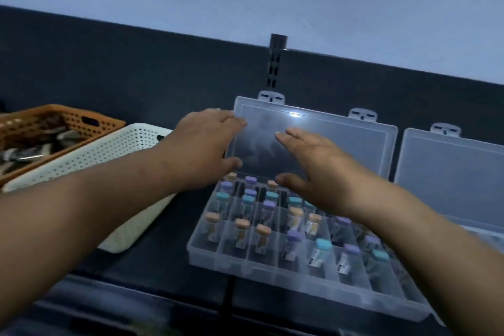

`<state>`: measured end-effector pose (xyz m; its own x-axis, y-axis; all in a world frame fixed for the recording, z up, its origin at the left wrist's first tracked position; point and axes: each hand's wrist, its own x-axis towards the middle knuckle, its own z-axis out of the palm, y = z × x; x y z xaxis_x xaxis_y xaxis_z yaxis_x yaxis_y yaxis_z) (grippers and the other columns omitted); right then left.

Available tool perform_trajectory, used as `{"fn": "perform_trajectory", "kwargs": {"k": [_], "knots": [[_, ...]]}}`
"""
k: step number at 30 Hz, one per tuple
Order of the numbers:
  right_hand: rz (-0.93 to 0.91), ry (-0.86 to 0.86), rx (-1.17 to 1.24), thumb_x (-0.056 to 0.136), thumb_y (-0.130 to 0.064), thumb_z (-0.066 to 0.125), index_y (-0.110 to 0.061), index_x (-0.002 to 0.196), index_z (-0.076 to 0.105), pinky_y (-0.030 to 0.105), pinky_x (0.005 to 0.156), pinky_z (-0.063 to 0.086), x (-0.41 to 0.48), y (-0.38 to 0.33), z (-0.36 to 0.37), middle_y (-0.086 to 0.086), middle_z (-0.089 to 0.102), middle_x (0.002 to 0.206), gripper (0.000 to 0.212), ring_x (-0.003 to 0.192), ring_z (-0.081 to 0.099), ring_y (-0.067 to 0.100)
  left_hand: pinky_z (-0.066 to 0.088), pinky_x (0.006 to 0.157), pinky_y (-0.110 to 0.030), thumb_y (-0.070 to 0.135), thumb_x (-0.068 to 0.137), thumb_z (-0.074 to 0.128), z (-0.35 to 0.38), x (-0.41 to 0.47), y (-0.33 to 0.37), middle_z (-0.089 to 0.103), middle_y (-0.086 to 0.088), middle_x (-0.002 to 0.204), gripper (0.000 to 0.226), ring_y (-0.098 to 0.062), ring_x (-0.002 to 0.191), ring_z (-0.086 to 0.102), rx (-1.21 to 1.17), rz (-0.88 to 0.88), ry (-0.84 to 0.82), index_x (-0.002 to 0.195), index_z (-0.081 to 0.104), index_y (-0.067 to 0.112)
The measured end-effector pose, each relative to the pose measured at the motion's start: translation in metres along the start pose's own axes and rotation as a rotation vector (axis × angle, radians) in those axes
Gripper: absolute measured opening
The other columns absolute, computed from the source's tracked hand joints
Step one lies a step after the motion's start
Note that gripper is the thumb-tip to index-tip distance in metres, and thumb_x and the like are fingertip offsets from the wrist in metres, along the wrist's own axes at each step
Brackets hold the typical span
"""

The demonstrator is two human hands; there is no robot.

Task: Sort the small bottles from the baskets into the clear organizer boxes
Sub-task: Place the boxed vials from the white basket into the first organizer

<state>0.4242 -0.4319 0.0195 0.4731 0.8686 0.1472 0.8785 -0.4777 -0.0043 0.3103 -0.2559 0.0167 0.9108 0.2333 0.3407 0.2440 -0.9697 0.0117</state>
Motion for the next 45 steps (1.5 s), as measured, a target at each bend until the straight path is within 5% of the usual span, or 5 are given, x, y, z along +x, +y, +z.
{"fn": "perform_trajectory", "kwargs": {"k": [10, 22, 28, 34, 45], "knots": [[-0.164, -0.062, 0.04, 0.093, -0.045, 0.054, -0.023, 0.154, 0.016, 0.035, 0.12, 0.015, 0.106, -0.124, 0.022, -0.001, 0.013, 0.162, 0.075, 0.148, 0.012, 0.018, 0.029, 0.11, -0.033, 0.044, 0.089, 0.06, -0.002, -0.048, -0.145, 0.033, 0.003, 0.152, 0.069, -0.017, 0.138, 0.032, -0.059, -0.263, -0.09, 0.148, 0.029, 0.023], [-0.017, -0.503, -0.152, 0.078, -0.04, 0.073, -0.029, 0.14, 0.044, 0.03, 0.097, 0.044, 0.185, -0.176, 0.072, -0.005, 0.052, 0.137, 0.07, 0.124, 0.05, 0.021, 0.039, 0.104, -0.036, 0.043, 0.088, 0.06, 0.041, -0.043, -0.198, 0.042, -0.001, 0.144, 0.06, -0.02, 0.129, 0.043, -0.218, -0.167, -0.347, 0.14, 0.04, 0.018], [0.001, -0.694, -0.37, 0.069, -0.039, 0.077, -0.027, 0.106, 0.063, 0.032, 0.082, 0.053, 0.199, -0.194, 0.094, -0.005, 0.065, 0.104, 0.042, 0.094, 0.062, 0.02, 0.039, 0.104, -0.038, 0.043, 0.088, 0.06, 0.045, -0.041, -0.208, 0.046, -0.001, 0.141, 0.058, -0.021, 0.127, 0.044, -0.268, -0.13, -0.405, 0.137, 0.043, 0.018], [0.002, -0.625, -0.377, 0.079, -0.021, 0.059, -0.015, 0.099, 0.06, 0.031, 0.071, 0.055, 0.2, -0.19, 0.097, 0.003, 0.063, 0.092, 0.021, 0.08, 0.063, 0.023, 0.039, 0.105, -0.035, 0.045, 0.089, 0.06, 0.041, -0.043, -0.214, 0.044, 0.003, 0.144, 0.063, -0.018, 0.13, 0.042, -0.311, -0.118, -0.43, 0.143, 0.037, 0.022], [0.126, -0.206, 0.454, 0.075, -0.013, 0.078, -0.029, 0.132, 0.046, 0.023, 0.075, 0.055, 0.182, -0.162, 0.067, -0.015, 0.056, 0.114, 0.067, 0.086, 0.065, 0.005, 0.04, 0.097, -0.027, 0.033, 0.088, 0.066, 0.043, -0.035, -0.208, 0.041, 0.002, 0.146, 0.069, -0.019, 0.129, 0.045, -0.416, -0.132, -0.505, 0.147, 0.031, 0.023]]}}
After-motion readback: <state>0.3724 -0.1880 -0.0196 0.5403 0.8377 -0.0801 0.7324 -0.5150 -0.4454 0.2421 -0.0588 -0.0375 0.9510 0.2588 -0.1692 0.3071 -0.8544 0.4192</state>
